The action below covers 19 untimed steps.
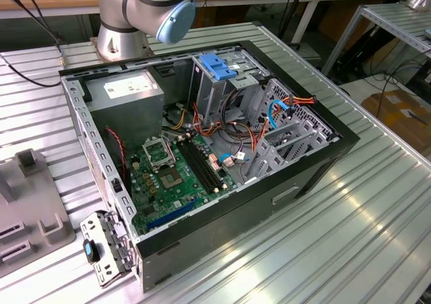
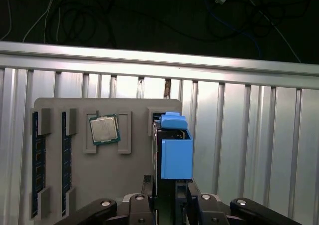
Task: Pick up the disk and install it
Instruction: 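Pick up the disk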
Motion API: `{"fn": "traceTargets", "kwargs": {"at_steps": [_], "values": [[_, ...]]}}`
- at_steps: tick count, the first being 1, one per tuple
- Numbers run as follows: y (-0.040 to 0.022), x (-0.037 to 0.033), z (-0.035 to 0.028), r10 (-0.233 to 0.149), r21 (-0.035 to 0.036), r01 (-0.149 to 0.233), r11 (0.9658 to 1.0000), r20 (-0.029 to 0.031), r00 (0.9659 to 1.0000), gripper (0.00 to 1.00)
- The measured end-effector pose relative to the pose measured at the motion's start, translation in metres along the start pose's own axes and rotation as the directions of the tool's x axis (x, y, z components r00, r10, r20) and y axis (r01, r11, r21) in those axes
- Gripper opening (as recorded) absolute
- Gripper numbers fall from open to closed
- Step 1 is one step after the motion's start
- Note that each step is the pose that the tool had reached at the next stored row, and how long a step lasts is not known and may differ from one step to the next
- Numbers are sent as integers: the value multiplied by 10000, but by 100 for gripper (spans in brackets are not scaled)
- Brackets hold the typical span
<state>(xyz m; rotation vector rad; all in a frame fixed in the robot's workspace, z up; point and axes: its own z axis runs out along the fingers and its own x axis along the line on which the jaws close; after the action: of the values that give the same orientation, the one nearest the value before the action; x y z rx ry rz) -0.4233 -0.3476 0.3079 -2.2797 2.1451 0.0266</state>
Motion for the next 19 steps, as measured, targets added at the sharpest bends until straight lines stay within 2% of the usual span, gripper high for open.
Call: {"fn": "traceTargets", "kwargs": {"at_steps": [5,9,10,19], "values": [[0,0,-8,0,5,0,10000,2,10000,35],[0,-2,-113,0,1,0,10000,0,10000,35],[1,-3,-122,0,1,0,10000,0,10000,35],[0,-3,-127,1,1,-1,10000,0,10000,35]]}}
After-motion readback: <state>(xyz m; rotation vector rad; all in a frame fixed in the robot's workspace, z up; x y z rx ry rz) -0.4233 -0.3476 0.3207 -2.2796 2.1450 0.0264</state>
